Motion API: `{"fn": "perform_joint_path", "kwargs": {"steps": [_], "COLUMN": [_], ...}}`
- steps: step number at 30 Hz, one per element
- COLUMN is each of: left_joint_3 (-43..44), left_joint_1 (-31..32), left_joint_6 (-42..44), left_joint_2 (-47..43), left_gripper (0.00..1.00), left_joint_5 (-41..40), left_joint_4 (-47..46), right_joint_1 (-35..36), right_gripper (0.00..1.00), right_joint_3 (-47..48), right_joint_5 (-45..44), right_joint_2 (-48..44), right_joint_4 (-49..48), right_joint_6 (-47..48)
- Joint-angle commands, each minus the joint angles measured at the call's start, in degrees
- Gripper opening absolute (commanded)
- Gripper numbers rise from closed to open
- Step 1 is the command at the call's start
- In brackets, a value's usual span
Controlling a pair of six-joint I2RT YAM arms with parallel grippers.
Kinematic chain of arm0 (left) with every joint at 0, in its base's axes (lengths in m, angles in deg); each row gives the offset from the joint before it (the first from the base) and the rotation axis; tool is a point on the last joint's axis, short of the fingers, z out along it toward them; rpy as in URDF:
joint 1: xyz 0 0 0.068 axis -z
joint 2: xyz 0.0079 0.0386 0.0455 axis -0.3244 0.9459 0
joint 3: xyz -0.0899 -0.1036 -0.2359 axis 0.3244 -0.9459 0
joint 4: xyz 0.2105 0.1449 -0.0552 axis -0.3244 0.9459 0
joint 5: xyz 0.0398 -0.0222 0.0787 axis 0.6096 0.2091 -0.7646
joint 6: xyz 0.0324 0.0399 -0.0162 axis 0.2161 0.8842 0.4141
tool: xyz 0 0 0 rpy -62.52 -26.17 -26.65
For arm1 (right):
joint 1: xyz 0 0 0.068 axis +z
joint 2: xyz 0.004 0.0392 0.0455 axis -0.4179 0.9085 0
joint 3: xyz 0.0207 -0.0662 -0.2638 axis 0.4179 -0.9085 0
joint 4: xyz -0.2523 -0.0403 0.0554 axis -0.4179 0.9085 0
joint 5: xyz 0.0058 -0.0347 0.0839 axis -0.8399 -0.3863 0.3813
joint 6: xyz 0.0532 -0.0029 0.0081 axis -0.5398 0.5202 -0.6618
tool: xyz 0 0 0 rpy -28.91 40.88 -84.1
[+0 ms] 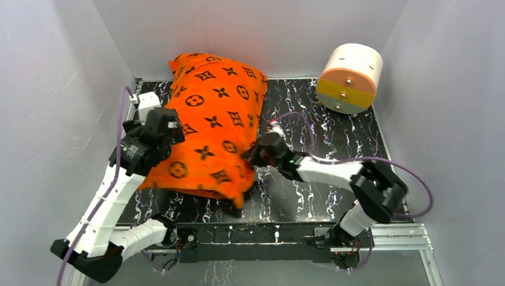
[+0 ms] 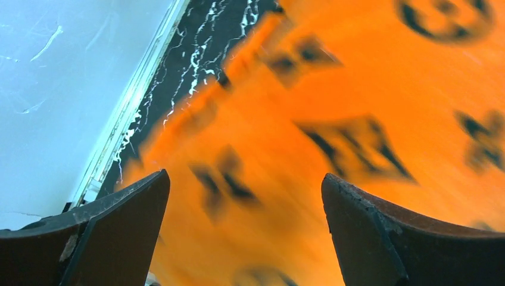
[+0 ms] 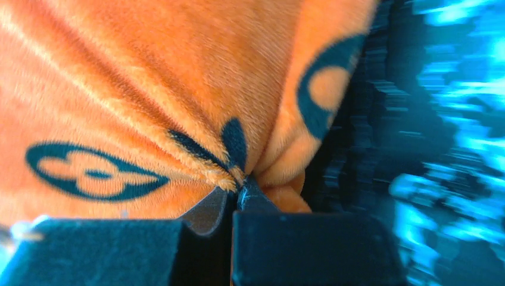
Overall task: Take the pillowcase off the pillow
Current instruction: Move the pillow to the center of the board.
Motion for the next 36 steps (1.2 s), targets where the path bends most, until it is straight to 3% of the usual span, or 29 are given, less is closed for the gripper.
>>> {"fn": "perform_joint_path", "kwargs": {"steps": [1,4,7,8,9,10,12,15,17,19,21,23,25,29,33,36], "left_joint_3": [0.8,0.0,-3.9,-5.7,-8.6,-12.3,-19.6,-28.5,-31.8,-33.2,-34.2,-34.6,-34.4,-32.6,-29.5,-29.5], "left_joint_1": [-14.6,-21.0,-22.8,-22.8,-22.8,-22.8,-22.9,-22.9,-22.9,-22.9,-22.9,-22.9,-22.9,-22.9,-22.9,-22.9], "left_joint_6": [9.5,7.0,3.6,2.1,1.1,0.1,-3.9,-10.5,-12.7,-12.7,-12.8,-13.0,-12.7,-10.2,-8.2,-8.4], "left_joint_2": [3.2,6.8,6.9,6.4,4.8,3.2,-0.2,-2.2,-1.6,-1.4,-1.7,-1.7,-0.8,-1.2,-5.8,-9.8], "left_gripper": [0.98,0.98,0.98,0.98,0.98,0.98,0.98,0.98,0.98,0.86,0.61,0.45,0.39,0.55,0.94,0.99], "left_joint_5": [15.8,23.6,32.1,36.8,43.1,50.9,60.1,69.9,72.2,73.7,75.4,77.6,79.7,76.2,62.9,51.6], "left_joint_4": [-7.5,-8.2,-10.6,-11.7,-14.1,-17.6,-26.1,-37.9,-39.6,-40.8,-42.7,-44.6,-45.0,-40.1,-30.1,-24.1], "right_joint_1": [-5.8,-6.9,-7.1,-7.1,-7.1,-7.2,-7.2,-7.2,-7.2,-7.3,-7.1,-6.7,-4.9,-2.3,-3.1,-7.5], "right_gripper": [0.00,0.00,0.13,0.18,0.31,0.37,0.58,0.78,0.84,0.88,0.89,0.89,0.89,0.90,0.89,0.89], "right_joint_3": [-12.1,-14.6,-12.8,-12.4,-11.7,-10.6,-7.7,-1.0,4.5,10.3,16.2,20.9,24.7,29.5,26.2,19.7], "right_joint_5": [-14.4,-16.5,-17.8,-16.6,-14.5,-12.5,-9.7,-3.7,2.2,6.7,12.4,14.4,12.4,3.8,-14.2,-9.7], "right_joint_2": [-10.9,-17.9,-23.7,-25.6,-27.0,-28.2,-29.9,-30.7,-29.6,-27.4,-24.4,-21.3,-17.8,-9.7,-1.6,0.7], "right_joint_4": [12.0,18.0,24.2,24.6,24.4,25.0,27.3,30.3,32.2,34.8,37.7,38.7,39.9,43.3,49.6,47.9], "right_joint_6": [1.8,3.9,9.4,12.4,15.1,17.9,20.7,25.9,29.5,32.1,34.8,36.3,38.8,42.5,39.4,37.1]}}
